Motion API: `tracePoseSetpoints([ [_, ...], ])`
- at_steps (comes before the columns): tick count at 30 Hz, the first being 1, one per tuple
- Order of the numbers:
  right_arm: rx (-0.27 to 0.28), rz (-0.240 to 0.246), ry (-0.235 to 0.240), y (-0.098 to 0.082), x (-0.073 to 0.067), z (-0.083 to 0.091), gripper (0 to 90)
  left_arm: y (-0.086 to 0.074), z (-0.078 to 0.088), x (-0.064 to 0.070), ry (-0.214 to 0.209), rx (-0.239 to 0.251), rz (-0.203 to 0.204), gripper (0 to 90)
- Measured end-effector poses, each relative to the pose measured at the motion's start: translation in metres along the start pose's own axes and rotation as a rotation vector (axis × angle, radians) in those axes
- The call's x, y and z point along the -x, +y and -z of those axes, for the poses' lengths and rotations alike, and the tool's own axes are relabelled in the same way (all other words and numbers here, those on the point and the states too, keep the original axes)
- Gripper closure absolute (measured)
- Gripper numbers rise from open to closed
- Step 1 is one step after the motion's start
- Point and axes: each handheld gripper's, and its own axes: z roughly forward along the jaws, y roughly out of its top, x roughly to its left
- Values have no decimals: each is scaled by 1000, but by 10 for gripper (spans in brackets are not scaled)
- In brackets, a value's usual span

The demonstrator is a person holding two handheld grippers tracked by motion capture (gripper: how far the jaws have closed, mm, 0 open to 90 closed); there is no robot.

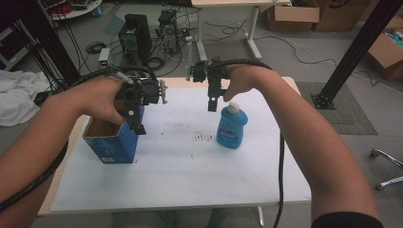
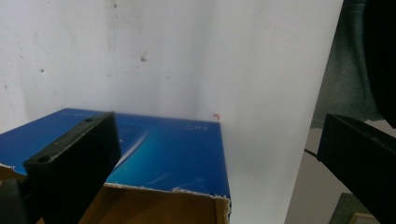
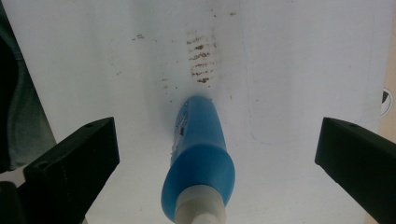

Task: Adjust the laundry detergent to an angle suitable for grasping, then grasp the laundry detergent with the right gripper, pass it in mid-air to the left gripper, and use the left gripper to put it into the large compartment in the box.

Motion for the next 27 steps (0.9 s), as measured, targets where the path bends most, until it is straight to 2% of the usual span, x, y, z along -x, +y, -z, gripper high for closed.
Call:
tracePoseSetpoints([
  [13, 7, 11, 3, 5, -3, -2, 0, -3, -2, 8, -13, -8, 7, 1],
  [21, 1, 4, -6, 6, -2, -2, 0, -4, 1, 7, 7, -9, 0, 1],
  [27, 6, 9, -4, 6, -3, 0, 0, -6, 0, 8, -2, -1, 11, 1],
])
